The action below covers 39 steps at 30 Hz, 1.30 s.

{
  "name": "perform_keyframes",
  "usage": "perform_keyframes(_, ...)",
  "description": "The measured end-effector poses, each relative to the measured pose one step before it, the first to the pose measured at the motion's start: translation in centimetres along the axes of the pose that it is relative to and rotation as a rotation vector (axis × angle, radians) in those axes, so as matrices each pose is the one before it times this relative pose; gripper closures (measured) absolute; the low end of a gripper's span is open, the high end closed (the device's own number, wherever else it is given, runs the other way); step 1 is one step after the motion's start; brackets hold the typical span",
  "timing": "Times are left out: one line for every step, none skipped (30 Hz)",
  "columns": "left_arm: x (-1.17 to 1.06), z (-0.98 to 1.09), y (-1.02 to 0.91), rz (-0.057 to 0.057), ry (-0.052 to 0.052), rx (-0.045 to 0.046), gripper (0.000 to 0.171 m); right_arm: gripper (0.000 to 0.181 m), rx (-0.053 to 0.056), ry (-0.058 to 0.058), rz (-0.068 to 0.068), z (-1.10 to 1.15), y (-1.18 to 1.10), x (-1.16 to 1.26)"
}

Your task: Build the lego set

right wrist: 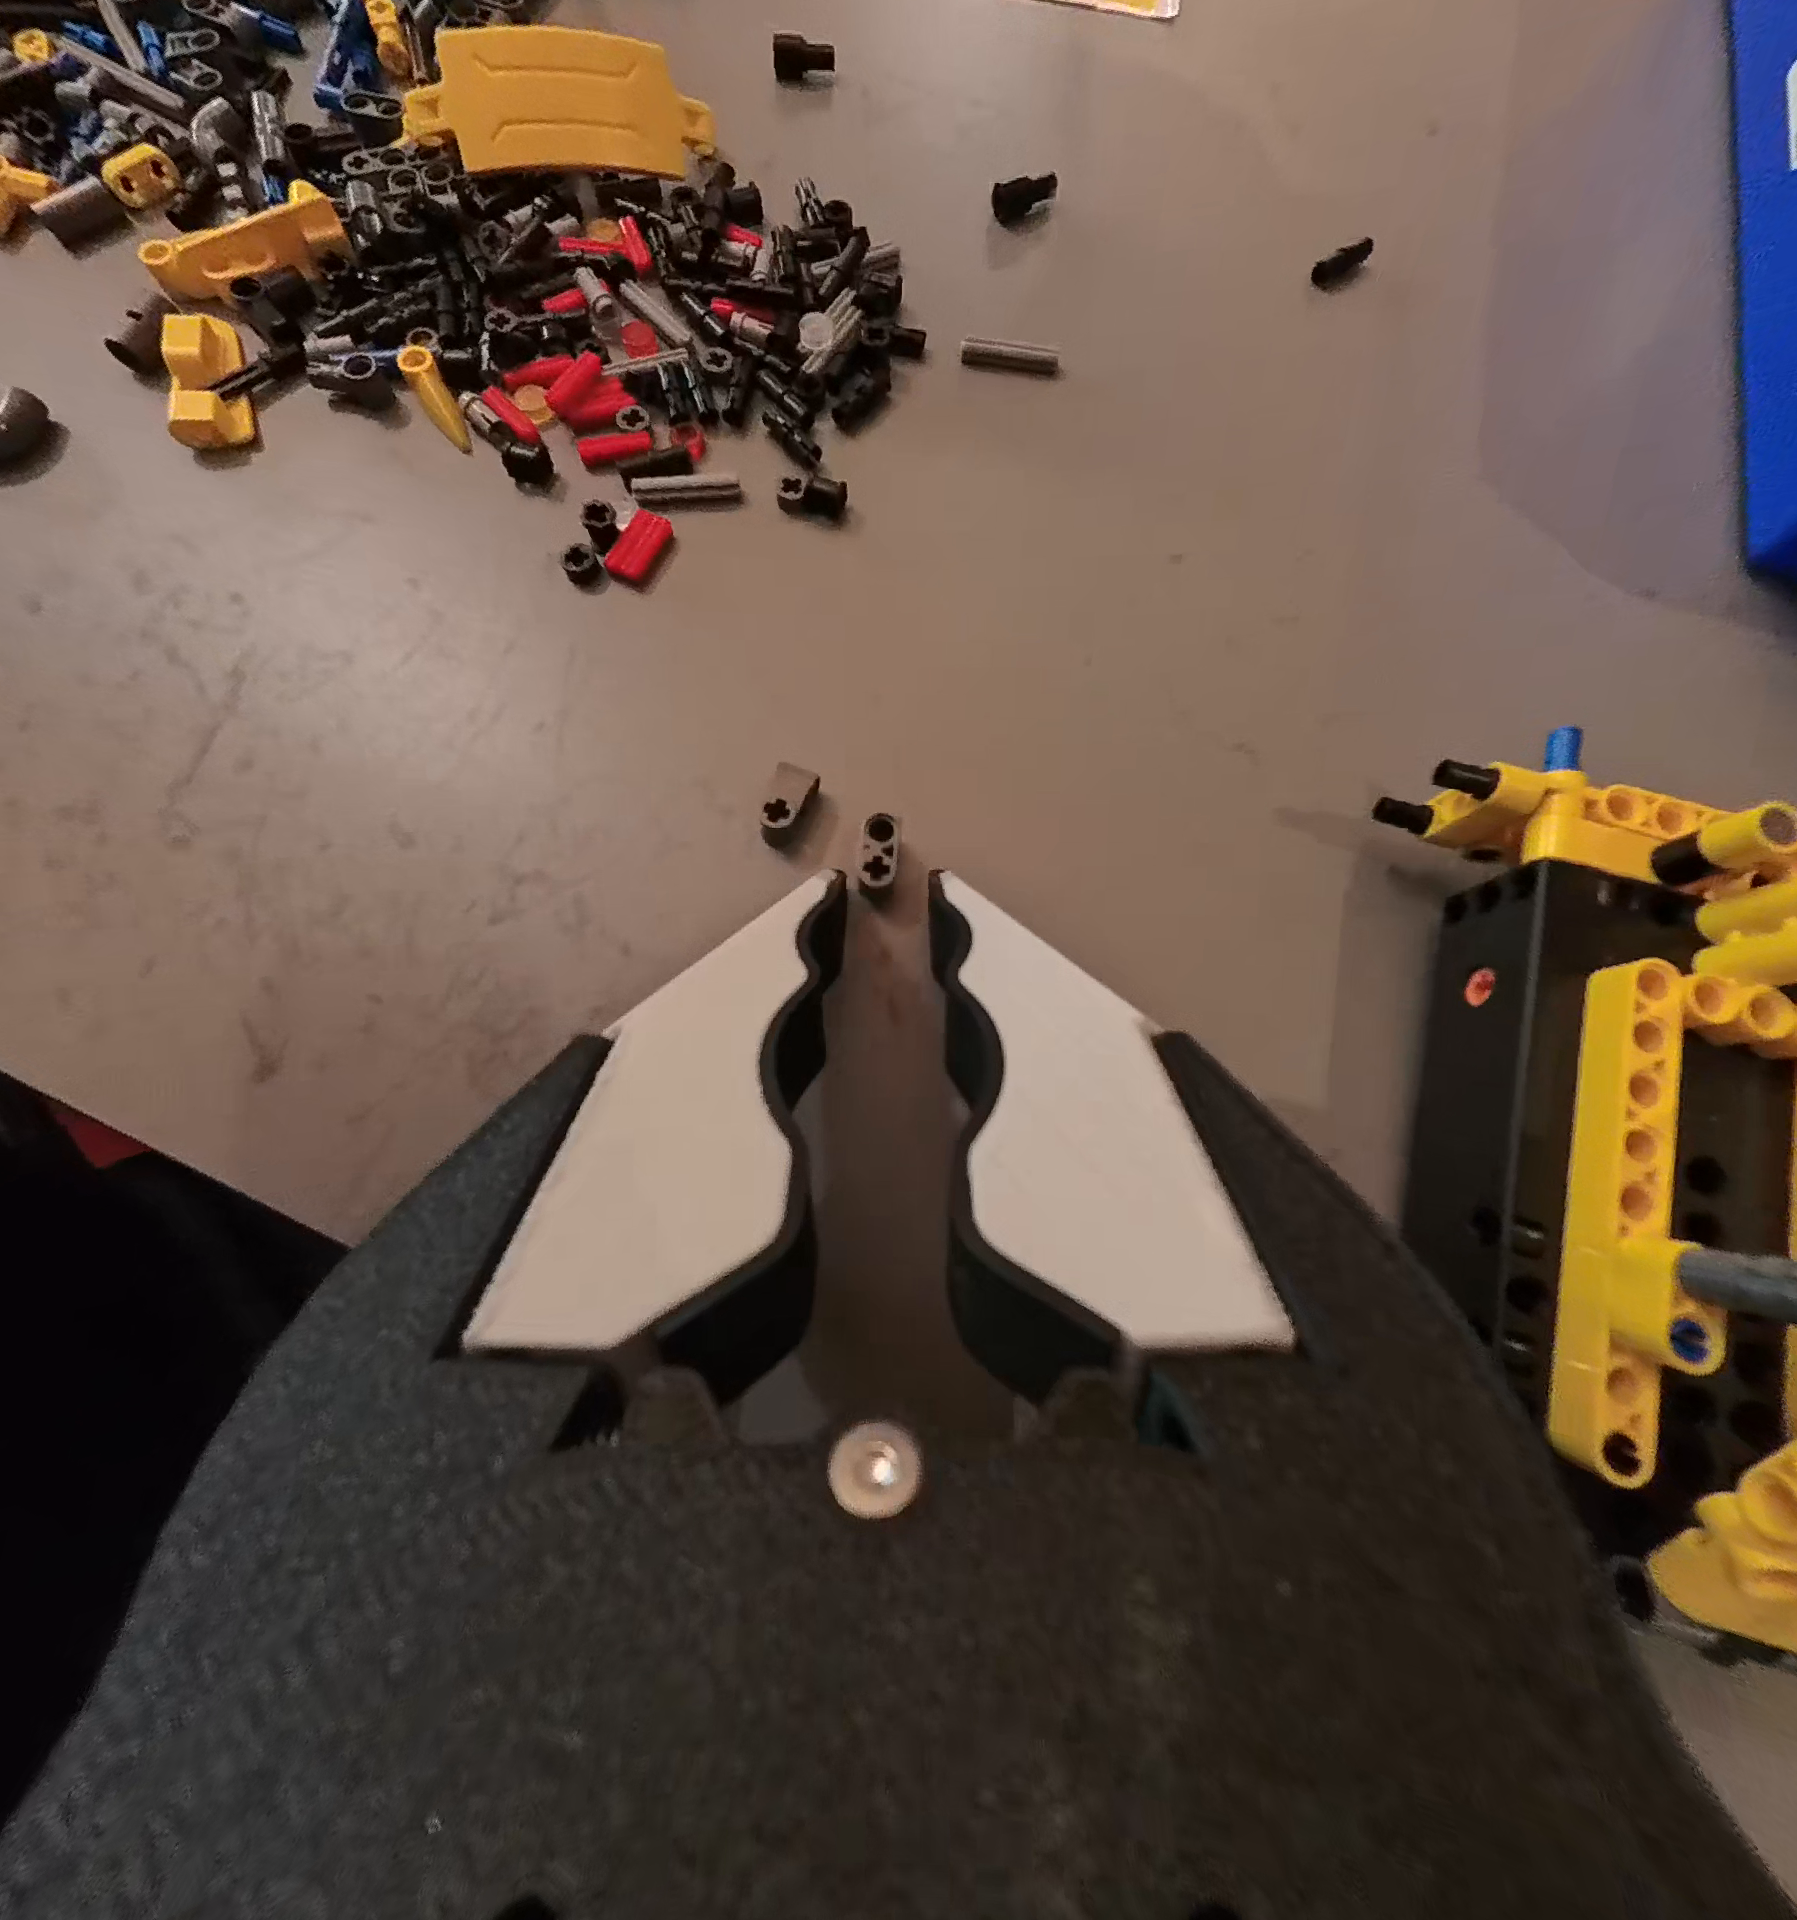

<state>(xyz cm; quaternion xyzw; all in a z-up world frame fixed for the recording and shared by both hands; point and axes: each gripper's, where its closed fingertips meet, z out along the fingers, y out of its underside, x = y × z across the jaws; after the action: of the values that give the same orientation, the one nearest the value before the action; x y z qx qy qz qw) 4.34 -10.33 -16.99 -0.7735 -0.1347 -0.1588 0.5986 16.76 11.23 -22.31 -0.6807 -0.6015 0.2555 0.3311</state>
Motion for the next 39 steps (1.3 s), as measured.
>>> perform_keyframes(0.010, -0.018, -0.023, 0.0009, 0.0003, 0.00180, 0.125, 0.166, -0.0015, 0.0040, -0.0099, 0.039, -0.045, -0.018)
perform_keyframes(0.007, -0.008, -0.011, 0.0007, 0.0002, 0.00145, 0.125, 0.166, -0.0007, 0.0034, -0.0084, 0.039, -0.052, -0.014)
perform_keyframes(0.011, -0.021, -0.016, 0.0006, 0.0002, 0.00134, 0.125, 0.166, -0.0010, 0.0023, -0.0047, 0.022, -0.031, -0.003)
perform_keyframes(0.006, -0.009, -0.011, 0.0005, 0.0000, 0.00140, 0.125, 0.166, -0.0017, 0.0006, -0.0018, 0.028, -0.014, -0.016)
perform_keyframes(0.009, -0.012, -0.003, 0.0003, 0.0002, 0.00088, 0.125, 0.166, -0.0016, 0.0005, -0.0013, 0.002, -0.005, -0.007)
perform_keyframes(0.003, -0.006, -0.005, 0.0002, 0.0003, 0.00053, 0.125, 0.166, -0.0011, 0.0012, -0.0017, -0.004, -0.005, -0.003)
perform_keyframes(-0.003, 0.002, -0.009, -0.0002, 0.0003, 0.00038, 0.125, 0.166, -0.0007, 0.0019, -0.0025, -0.005, 0.004, -0.007)
perform_keyframes(0.002, -0.009, 0.001, -0.0001, 0.0001, 0.00010, 0.125, 0.166, -0.0005, 0.0026, -0.0033, -0.005, 0.002, -0.002)
perform_keyframes(0.007, 0.001, 0.004, 0.0002, -0.0001, -0.00004, 0.125, 0.166, -0.0004, 0.0029, -0.0042, -0.006, 0.000, 0.000)
perform_keyframes(-0.004, -0.003, -0.001, -0.0003, 0.0002, -0.00024, 0.125, 0.166, -0.0008, 0.0026, -0.0040, -0.009, -0.009, -0.006)
perform_keyframes(-0.009, 0.003, 0.003, -0.0006, 0.0000, 0.00016, 0.125, 0.166, -0.0006, 0.0024, -0.0044, -0.007, 0.002, 0.004)
perform_keyframes(0.003, -0.009, -0.012, -0.0003, -0.0002, 0.00037, 0.125, 0.166, 0.0005, 0.0019, -0.0045, 0.001, -0.013, -0.002)
perform_keyframes(-0.015, 0.001, 0.006, -0.0003, -0.0003, -0.00006, 0.125, 0.166, 0.0011, 0.0010, -0.0038, 0.007, -0.008, 0.000)
perform_keyframes(-0.003, 0.008, 0.002, -0.0002, -0.0003, -0.00029, 0.125, 0.166, 0.0014, 0.0004, -0.0039, 0.003, -0.006, -0.006)
perform_keyframes(-0.007, 0.000, 0.000, -0.0002, -0.0006, -0.00001, 0.125, 0.166, 0.0015, -0.0001, -0.0033, -0.001, 0.000, 0.003)
perform_keyframes(-0.012, -0.010, -0.003, -0.0006, -0.0005, 0.00010, 0.125, 0.166, 0.0013, -0.0007, -0.0020, -0.008, -0.005, -0.003)
perform_keyframes(0.001, 0.001, -0.003, -0.0004, -0.0002, 0.00019, 0.125, 0.166, 0.0009, -0.0009, -0.0007, 0.006, 0.001, -0.008)
perform_keyframes(0.000, -0.001, 0.003, -0.0001, 0.0000, -0.00021, 0.125, 0.166, 0.0004, -0.0015, -0.0002, 0.005, -0.006, -0.009)
perform_keyframes(-0.001, 0.005, 0.006, -0.0001, -0.0002, -0.00061, 0.125, 0.167, 0.0007, -0.0019, 0.0004, 0.005, -0.009, -0.029)
perform_keyframes(-0.012, -0.002, -0.001, -0.0001, -0.0002, -0.00020, 0.125, 0.167, 0.0013, -0.0021, 0.0013, 0.002, 0.003, -0.027)
perform_keyframes(0.000, 0.001, -0.002, -0.0002, -0.0001, 0.00015, 0.125, 0.169, 0.0021, -0.0031, 0.0006, 0.010, -0.001, -0.067)
perform_keyframes(0.002, 0.000, 0.000, -0.0003, 0.0000, -0.00001, 0.125, 0.171, 0.0035, -0.0040, 0.0013, 0.018, -0.007, -0.085)
perform_keyframes(-0.003, -0.009, 0.001, 0.0001, -0.0002, 0.00013, 0.125, 0.173, 0.0049, 0.0002, 0.0059, 0.024, -0.006, -0.027)
perform_keyframes(0.006, 0.001, 0.003, 0.0002, -0.0002, 0.00008, 0.125, 0.173, 0.0038, 0.0007, 0.0039, -0.004, 0.002, -0.002)
perform_keyframes(-0.001, 0.000, 0.001, 0.0000, 0.0000, -0.00004, 0.125, 0.174, 0.0016, 0.0005, 0.0043, -0.006, 0.011, 0.020)
perform_keyframes(-0.001, 0.002, -0.004, 0.0003, 0.0000, 0.00029, 0.125, 0.174, 0.0001, 0.0032, 0.0072, -0.017, 0.010, 0.068)
perform_keyframes(0.010, -0.008, -0.009, 0.0004, 0.0000, 0.00047, 0.125, 0.174, 0.0012, 0.0036, 0.0081, -0.027, -0.002, 0.090)
perform_keyframes(-0.006, -0.006, -0.004, 0.0006, -0.0001, 0.00047, 0.125, 0.174, 0.0064, 0.0013, 0.0079, -0.060, -0.068, 0.083)
perform_keyframes(0.000, -0.004, -0.003, 0.0006, -0.0003, 0.00069, 0.125, 0.174, 0.0093, -0.0005, 0.0090, -0.103, -0.109, 0.061)
perform_keyframes(0.008, -0.016, -0.010, 0.0004, -0.0002, 0.00072, 0.125, 0.174, 0.0094, -0.0036, 0.0108, -0.112, -0.129, 0.026)
perform_keyframes(0.010, -0.005, -0.001, 0.0004, 0.0003, 0.00053, 0.125, 0.174, 0.0108, -0.0071, 0.0124, -0.128, -0.171, -0.021)
perform_keyframes(0.001, 0.001, -0.003, 0.0004, 0.0003, 0.00019, 0.125, 0.174, 0.0107, -0.0094, 0.0129, -0.130, -0.174, -0.059)
perform_keyframes(0.005, -0.007, 0.002, 0.0006, 0.0001, 0.00031, 0.125, 0.174, 0.0083, -0.0080, 0.0120, -0.107, -0.125, -0.040)
perform_keyframes(0.008, 0.002, -0.011, 0.0009, 0.0001, 0.00043, 0.125, 0.174, 0.0054, -0.0056, 0.0105, -0.075, -0.077, -0.015)
perform_keyframes(0.005, -0.014, -0.001, 0.0008, 0.0001, 0.00073, 0.125, 0.174, 0.0026, -0.0050, 0.0085, -0.043, -0.015, -0.008)
perform_keyframes(0.007, -0.010, -0.008, 0.0005, 0.0002, 0.00120, 0.125, 0.174, -0.0006, -0.0046, 0.0056, -0.007, 0.034, -0.029)
perform_keyframes(0.010, -0.003, -0.018, 0.0005, 0.0001, 0.00113, 0.125, 0.174, -0.0029, -0.0027, 0.0012, 0.003, 0.073, -0.046)
perform_keyframes(0.004, -0.005, -0.001, 0.0007, 0.0000, 0.00053, 0.125, 0.174, -0.0066, 0.0012, -0.0025, 0.044, 0.126, -0.014)
perform_keyframes(0.002, 0.002, 0.002, 0.0008, -0.0001, 0.00015, 0.125, 0.174, -0.0091, 0.0028, -0.0069, 0.058, 0.136, -0.028)
